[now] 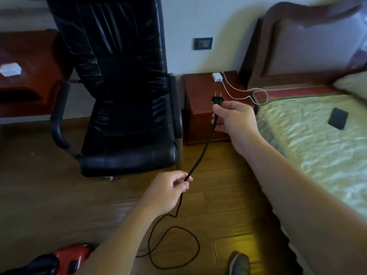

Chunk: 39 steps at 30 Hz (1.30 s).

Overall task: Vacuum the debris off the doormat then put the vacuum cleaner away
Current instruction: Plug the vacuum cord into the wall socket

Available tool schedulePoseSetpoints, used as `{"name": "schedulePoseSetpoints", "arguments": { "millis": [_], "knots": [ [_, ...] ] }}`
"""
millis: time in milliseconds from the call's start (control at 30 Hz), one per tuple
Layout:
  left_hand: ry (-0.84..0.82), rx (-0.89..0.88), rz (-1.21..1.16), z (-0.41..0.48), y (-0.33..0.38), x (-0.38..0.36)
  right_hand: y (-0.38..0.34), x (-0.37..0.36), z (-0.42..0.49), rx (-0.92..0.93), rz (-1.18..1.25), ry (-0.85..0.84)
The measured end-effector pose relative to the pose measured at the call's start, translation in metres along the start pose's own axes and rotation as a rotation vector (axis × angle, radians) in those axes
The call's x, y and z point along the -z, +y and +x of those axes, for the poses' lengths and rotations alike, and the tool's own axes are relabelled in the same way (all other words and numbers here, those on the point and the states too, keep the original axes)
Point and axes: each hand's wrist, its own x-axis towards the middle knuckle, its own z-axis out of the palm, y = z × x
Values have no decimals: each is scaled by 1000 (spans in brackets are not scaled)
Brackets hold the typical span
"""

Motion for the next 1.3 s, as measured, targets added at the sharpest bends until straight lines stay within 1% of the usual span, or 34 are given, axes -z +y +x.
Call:
{"name": "schedulePoseSetpoints", "arguments": {
  "millis": [100, 333, 467, 567, 700, 900, 1167, 1300],
  "knots": [
    [-10, 2, 1, 27, 35, -20, -10, 44, 25, 0, -19, 11],
    [25, 25, -26, 101, 115, -82, -30, 139, 91, 15, -43, 8],
    [53, 37, -45, 144, 146, -103, -43, 175, 123, 32, -35, 7],
    [61, 12, -33, 173, 163, -107, -52, 191, 147, 39, -15, 34],
    [67, -4, -6, 211, 171, -106, -57, 197, 184, 15, -22, 70],
    [77, -5, -1, 275, 162, -96, -51, 186, 251, -10, -69, 52],
    [101, 38, -89, 371, 143, -53, -51, 139, 364, -38, -86, -3],
    [106, 54, -107, 405, 140, -33, -52, 121, 404, -68, -103, 6]
  ]
}}
